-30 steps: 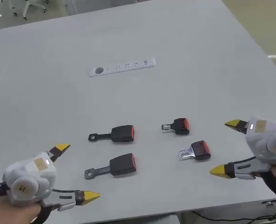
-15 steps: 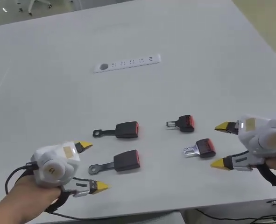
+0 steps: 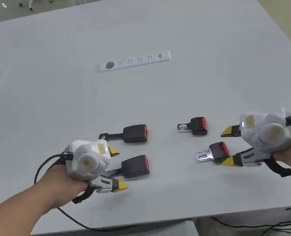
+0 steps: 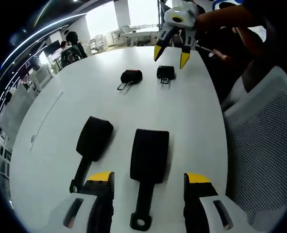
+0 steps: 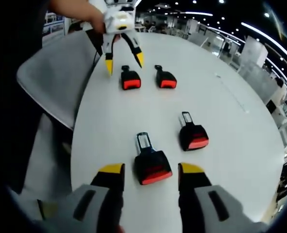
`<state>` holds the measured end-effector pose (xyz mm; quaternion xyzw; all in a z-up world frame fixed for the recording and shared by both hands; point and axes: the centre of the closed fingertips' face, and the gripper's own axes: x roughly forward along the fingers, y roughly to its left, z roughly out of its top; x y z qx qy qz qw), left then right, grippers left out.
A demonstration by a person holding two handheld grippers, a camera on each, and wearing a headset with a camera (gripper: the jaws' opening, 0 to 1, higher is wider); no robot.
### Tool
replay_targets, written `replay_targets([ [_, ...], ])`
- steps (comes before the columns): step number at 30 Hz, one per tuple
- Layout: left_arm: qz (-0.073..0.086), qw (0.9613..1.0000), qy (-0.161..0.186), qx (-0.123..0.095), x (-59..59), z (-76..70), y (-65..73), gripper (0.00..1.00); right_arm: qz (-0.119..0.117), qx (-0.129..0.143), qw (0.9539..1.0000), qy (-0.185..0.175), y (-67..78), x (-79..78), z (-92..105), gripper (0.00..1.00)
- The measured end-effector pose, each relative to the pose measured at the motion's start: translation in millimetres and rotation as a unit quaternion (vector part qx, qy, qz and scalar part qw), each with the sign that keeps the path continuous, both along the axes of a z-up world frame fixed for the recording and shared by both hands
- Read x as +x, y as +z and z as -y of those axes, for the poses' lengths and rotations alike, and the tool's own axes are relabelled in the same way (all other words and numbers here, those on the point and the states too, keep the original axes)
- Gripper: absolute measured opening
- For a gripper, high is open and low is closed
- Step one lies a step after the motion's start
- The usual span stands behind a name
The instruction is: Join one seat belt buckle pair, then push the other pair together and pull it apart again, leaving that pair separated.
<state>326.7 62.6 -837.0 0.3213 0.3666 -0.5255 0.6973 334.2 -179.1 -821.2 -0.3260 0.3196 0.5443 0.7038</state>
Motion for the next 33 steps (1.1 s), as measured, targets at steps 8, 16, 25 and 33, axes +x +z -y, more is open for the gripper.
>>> replay_targets([
  [8,-0.015,0.9992,-0.032,0.017,5.2,7.8,-12.5,0.52,-0.013,-0.027,0.9991,0.031,-23.2,3.4,4.7,0.41],
  [16,-0.021,0.9972,-0.062,0.037,7.3,11.9,-17.9,0.40,-0.019,-0.040,0.9977,0.050,-28.0,3.9,4.3,0.37],
  [25,-0.021,0.9923,-0.114,0.044,2.1,15.8,-17.8,0.34,-0.026,-0.046,0.9969,0.057,-28.1,2.9,4.1,0.33],
  [33,-0.023,0.9861,-0.150,0.067,1.1,16.9,-19.0,0.34,-0.027,-0.055,0.9963,0.061,-30.8,1.6,4.5,0.33],
])
